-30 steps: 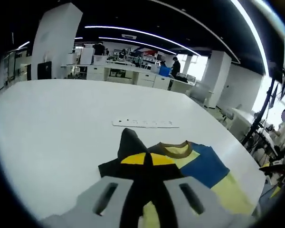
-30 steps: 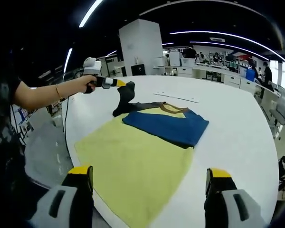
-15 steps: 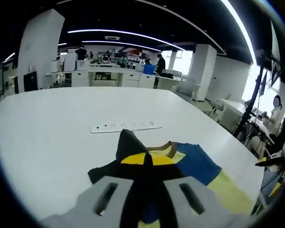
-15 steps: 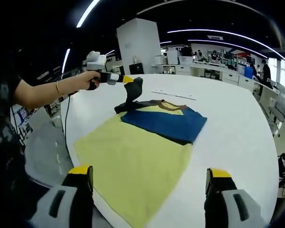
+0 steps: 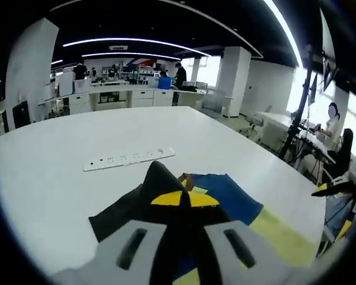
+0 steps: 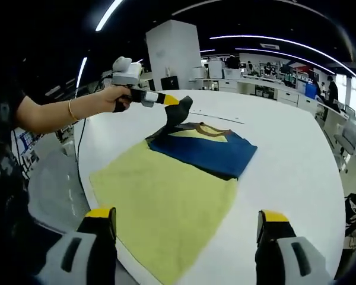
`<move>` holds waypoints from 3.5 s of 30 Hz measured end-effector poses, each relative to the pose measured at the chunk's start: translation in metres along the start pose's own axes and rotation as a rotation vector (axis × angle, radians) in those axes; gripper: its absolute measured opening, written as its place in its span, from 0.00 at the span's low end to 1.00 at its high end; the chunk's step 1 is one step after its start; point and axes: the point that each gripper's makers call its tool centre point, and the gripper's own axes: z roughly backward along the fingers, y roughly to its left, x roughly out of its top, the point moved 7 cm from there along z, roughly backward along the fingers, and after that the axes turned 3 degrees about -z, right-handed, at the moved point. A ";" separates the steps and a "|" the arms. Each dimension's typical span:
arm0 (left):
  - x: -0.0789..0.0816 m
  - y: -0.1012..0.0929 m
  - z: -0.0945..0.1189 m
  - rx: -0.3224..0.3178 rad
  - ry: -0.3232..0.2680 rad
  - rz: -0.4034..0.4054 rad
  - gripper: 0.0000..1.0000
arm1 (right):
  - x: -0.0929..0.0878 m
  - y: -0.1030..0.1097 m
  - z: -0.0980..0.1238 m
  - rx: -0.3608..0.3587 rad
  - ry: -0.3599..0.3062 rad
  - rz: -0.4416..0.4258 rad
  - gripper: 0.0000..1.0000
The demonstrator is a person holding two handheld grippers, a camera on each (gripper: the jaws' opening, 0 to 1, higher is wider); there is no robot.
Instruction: Fold the garment on the visible template until the final outline fits inside the template.
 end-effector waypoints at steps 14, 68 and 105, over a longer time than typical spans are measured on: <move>-0.036 -0.035 -0.014 -0.078 0.074 -0.046 0.00 | -0.007 0.001 -0.007 0.008 0.012 -0.022 1.00; -0.081 -0.011 0.025 -0.093 0.072 -0.165 0.99 | 0.024 0.003 -0.038 0.038 -0.037 -0.014 0.95; -0.093 0.016 0.127 -0.012 0.052 -0.193 0.99 | 0.085 0.025 -0.153 0.168 -0.004 0.176 0.56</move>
